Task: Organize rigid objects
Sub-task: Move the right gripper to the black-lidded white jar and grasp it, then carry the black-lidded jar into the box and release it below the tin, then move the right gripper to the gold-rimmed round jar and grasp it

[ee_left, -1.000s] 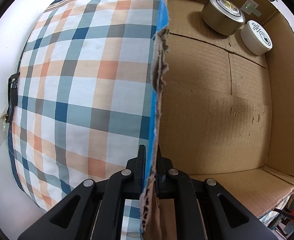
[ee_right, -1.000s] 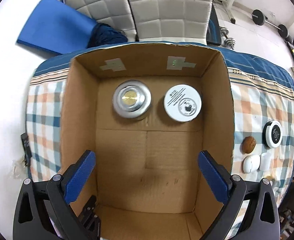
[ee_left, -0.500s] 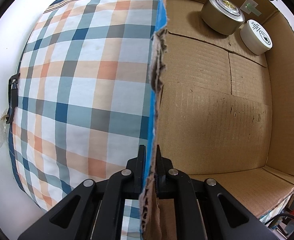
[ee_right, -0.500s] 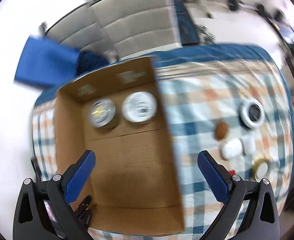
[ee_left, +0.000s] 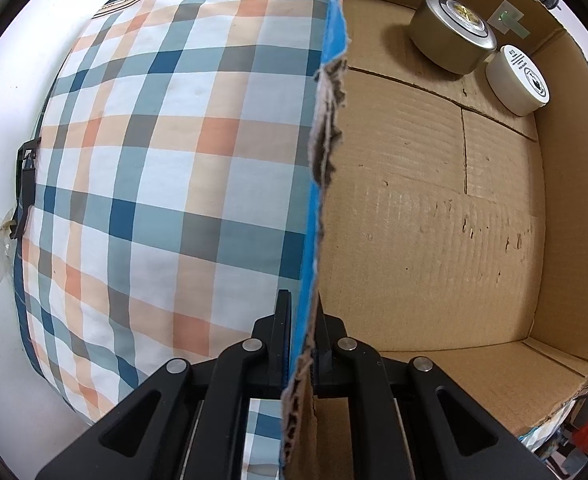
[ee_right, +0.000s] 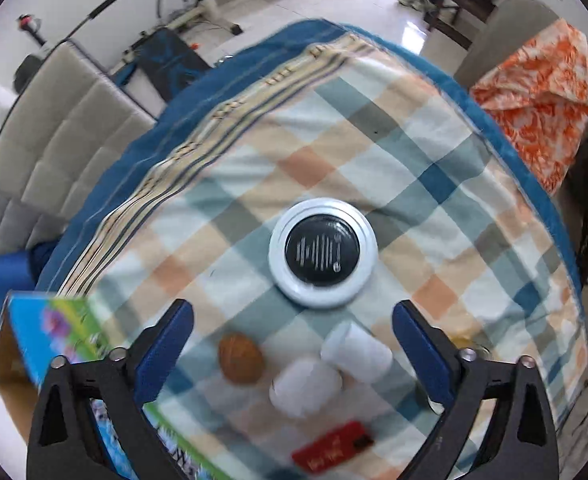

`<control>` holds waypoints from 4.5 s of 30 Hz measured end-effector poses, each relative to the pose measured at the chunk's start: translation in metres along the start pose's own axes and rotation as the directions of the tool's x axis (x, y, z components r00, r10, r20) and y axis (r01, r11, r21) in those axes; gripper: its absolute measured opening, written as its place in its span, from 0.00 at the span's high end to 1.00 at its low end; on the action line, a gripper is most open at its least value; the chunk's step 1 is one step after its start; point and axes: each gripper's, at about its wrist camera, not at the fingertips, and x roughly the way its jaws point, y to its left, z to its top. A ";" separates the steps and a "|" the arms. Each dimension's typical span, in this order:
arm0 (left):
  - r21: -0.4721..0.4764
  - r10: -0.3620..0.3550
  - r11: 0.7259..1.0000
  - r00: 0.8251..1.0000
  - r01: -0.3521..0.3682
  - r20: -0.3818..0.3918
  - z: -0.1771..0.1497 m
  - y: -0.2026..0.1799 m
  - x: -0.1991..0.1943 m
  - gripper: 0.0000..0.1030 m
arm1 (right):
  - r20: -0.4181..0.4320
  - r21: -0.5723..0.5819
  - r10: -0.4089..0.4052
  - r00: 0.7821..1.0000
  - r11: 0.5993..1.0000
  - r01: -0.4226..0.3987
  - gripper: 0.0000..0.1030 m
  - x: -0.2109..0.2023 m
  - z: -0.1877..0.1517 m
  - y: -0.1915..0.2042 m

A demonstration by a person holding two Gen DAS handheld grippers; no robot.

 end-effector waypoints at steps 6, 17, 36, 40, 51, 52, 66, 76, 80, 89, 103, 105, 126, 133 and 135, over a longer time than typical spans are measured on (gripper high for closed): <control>-0.005 -0.001 1.000 1.000 0.001 0.000 -0.001 0.000 0.002 0.95 | -0.031 0.019 -0.060 0.998 0.998 0.060 0.17 0.037 0.022 0.000; -0.012 -0.009 1.000 1.000 0.009 0.000 0.000 0.003 0.002 0.95 | -0.085 -0.048 -0.070 0.994 0.997 0.066 0.24 0.064 0.024 -0.002; -0.004 0.000 1.000 1.000 0.000 0.003 0.000 -0.006 0.001 0.95 | -0.173 -0.247 -0.039 0.984 0.969 -0.005 0.25 0.087 0.001 0.040; 0.000 0.000 1.000 1.000 0.000 0.003 0.000 -0.007 0.002 0.95 | -0.111 -0.285 -0.033 0.993 0.959 0.000 0.25 0.066 -0.005 0.052; 0.016 0.008 1.000 1.000 -0.008 0.009 -0.001 -0.011 0.001 0.95 | -0.082 -0.486 0.196 0.977 0.848 -0.210 0.25 -0.053 -0.073 0.108; 0.016 0.008 1.000 1.000 -0.008 0.009 -0.002 -0.011 0.001 0.95 | -0.092 -0.507 0.208 0.974 0.832 -0.226 0.25 -0.065 -0.088 0.110; 0.011 0.004 1.000 1.000 -0.004 0.013 -0.002 -0.008 -0.002 0.95 | -0.236 -0.676 0.190 0.953 0.672 -0.301 0.25 -0.095 -0.233 0.196; 0.004 -0.004 1.000 1.000 0.004 0.009 -0.001 -0.002 -0.002 0.95 | -0.264 -0.693 0.131 0.955 0.663 -0.283 0.25 -0.051 -0.251 0.238; 0.004 -0.004 1.000 1.000 0.004 0.007 0.001 -0.003 -0.003 0.95 | -0.262 -0.698 0.112 0.959 0.664 -0.268 0.25 -0.040 -0.251 0.248; 0.003 -0.004 1.000 1.000 0.004 0.006 0.001 -0.004 -0.004 0.95 | -0.289 -0.709 0.043 0.956 0.662 -0.243 0.23 -0.011 -0.250 0.262; 0.002 -0.003 1.000 1.000 0.003 0.000 0.002 -0.005 -0.002 0.95 | -0.246 -0.705 0.007 0.969 0.685 -0.184 0.00 -0.028 -0.239 0.250; 0.001 -0.002 1.000 1.000 0.002 0.000 0.001 -0.005 0.000 0.95 | -0.237 -0.705 0.009 0.972 0.686 -0.179 0.00 -0.034 -0.238 0.245; 0.009 0.014 1.000 1.000 -0.014 0.004 0.001 -0.011 0.000 0.95 | -0.187 -0.624 0.172 0.967 0.740 -0.252 0.00 -0.111 -0.220 0.187; 0.000 0.008 1.000 1.000 -0.008 0.005 0.001 -0.010 0.000 0.95 | -0.054 -0.360 0.212 0.976 0.907 -0.217 0.00 -0.118 -0.147 0.084; -0.001 0.007 1.000 1.000 -0.007 0.005 0.001 -0.009 0.000 0.95 | -0.010 -0.208 0.174 0.985 0.963 -0.172 0.00 -0.106 -0.122 0.035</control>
